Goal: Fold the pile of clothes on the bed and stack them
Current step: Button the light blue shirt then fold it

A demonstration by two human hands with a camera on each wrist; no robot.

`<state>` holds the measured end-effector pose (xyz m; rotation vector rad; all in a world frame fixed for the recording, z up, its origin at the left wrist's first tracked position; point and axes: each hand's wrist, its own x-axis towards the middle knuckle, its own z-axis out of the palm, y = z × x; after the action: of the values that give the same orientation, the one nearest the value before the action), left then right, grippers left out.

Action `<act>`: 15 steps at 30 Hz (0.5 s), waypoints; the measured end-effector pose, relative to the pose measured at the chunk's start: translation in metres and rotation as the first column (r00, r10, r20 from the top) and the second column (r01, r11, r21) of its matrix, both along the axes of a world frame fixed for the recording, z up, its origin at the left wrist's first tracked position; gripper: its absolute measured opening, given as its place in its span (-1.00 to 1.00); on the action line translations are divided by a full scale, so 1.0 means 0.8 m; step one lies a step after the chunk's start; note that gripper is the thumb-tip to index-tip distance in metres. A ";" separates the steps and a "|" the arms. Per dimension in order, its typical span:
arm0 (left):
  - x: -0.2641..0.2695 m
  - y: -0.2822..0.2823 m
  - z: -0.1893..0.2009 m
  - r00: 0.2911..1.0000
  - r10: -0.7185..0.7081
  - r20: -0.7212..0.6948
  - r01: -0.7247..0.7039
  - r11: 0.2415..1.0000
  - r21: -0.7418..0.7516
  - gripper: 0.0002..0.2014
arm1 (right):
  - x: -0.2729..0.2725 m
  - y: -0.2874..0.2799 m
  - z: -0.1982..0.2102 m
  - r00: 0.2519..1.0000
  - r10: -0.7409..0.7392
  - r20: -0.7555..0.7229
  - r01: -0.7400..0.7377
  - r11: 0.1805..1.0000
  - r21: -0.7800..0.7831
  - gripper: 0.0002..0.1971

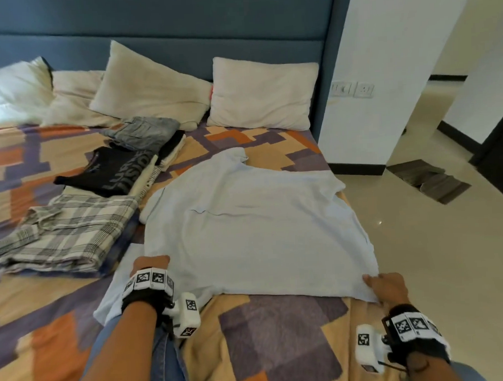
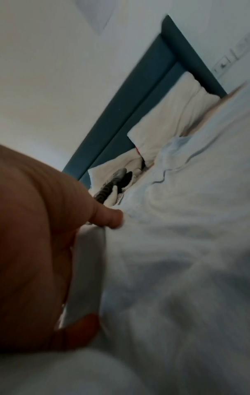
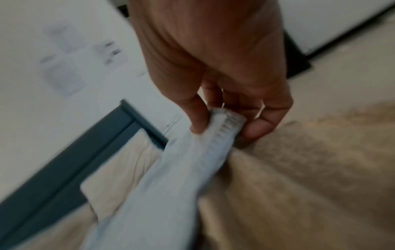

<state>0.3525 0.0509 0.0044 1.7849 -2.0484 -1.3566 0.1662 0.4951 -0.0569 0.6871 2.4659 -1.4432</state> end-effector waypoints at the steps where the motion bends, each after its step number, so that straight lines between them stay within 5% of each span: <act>1: 0.004 -0.005 0.002 0.998 0.050 -0.041 -0.050 0.999 -0.001 -0.47 | 0.005 0.003 0.009 0.994 -0.104 -0.024 0.100 0.986 -0.133 -0.70; 4: 0.017 -0.013 0.011 0.963 0.213 -0.163 -0.212 0.977 0.025 -0.31 | 0.012 0.011 0.010 0.938 -0.345 0.015 0.321 0.854 -0.409 -0.72; 7: 0.033 -0.009 0.021 0.972 0.210 -0.102 -0.203 0.976 0.079 -0.34 | 0.029 0.007 0.000 0.931 -0.356 0.084 0.359 0.841 -0.404 -0.60; 10: 0.054 -0.006 0.024 0.987 -0.093 0.129 0.103 0.992 -0.078 -0.54 | 0.036 0.007 -0.010 0.921 -0.377 0.094 0.381 0.826 -0.415 -0.60; 15: 0.062 0.000 0.030 0.857 -0.323 0.403 0.438 0.868 -0.236 -0.74 | 0.037 0.013 0.003 0.813 -0.573 -0.106 0.532 0.804 -0.266 -0.60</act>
<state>0.4024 0.0510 0.0284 1.6178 -2.7490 -0.7237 0.1958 0.5058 -0.0546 1.3667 2.2625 -2.0331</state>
